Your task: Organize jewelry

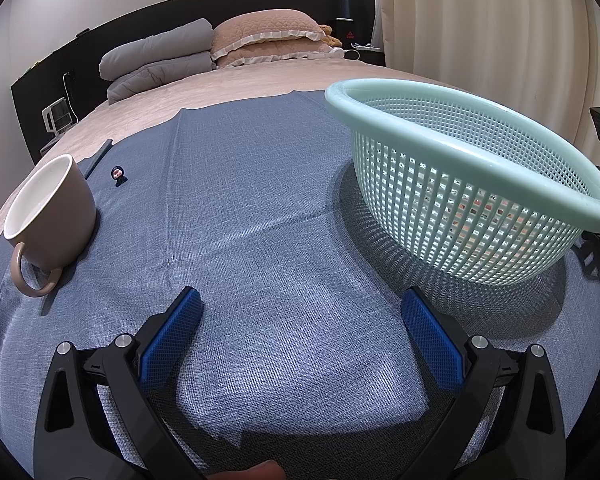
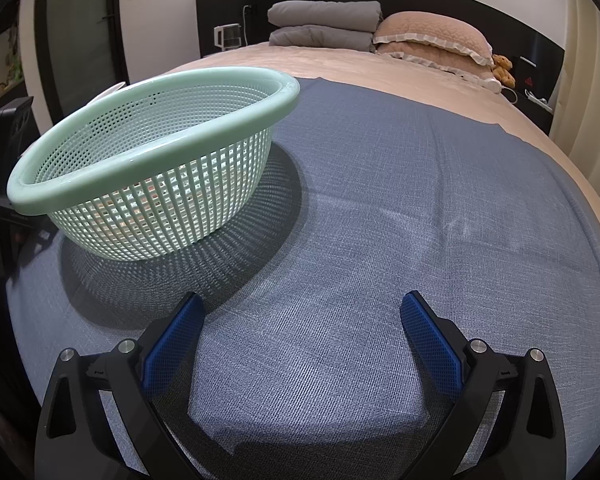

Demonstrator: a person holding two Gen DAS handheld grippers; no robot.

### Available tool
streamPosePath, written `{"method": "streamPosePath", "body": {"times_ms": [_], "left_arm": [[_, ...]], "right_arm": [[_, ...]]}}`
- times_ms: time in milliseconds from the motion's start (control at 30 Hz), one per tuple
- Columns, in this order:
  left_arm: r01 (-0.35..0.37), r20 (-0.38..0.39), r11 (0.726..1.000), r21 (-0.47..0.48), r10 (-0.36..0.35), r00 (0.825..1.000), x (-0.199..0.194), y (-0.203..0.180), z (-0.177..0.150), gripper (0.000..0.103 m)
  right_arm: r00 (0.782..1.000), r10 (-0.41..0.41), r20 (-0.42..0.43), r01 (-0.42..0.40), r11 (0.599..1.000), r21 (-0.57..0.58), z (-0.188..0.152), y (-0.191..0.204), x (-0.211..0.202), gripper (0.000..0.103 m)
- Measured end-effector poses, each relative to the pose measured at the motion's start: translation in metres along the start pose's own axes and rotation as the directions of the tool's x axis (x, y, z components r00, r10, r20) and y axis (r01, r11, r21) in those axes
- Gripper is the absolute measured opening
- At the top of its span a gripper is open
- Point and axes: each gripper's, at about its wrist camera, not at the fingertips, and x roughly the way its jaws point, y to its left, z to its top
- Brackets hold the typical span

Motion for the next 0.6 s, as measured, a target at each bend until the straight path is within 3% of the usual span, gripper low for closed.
{"method": "streamPosePath", "body": {"times_ms": [600], "left_arm": [[0.008, -0.013, 1.000, -0.010, -0.008, 1.000, 0.0011, 0.0006, 0.0010, 0.099]], "right_arm": [[1.000, 0.000, -0.001, 0.000, 1.000, 0.000, 0.0006, -0.0001, -0.0001, 0.095]]}}
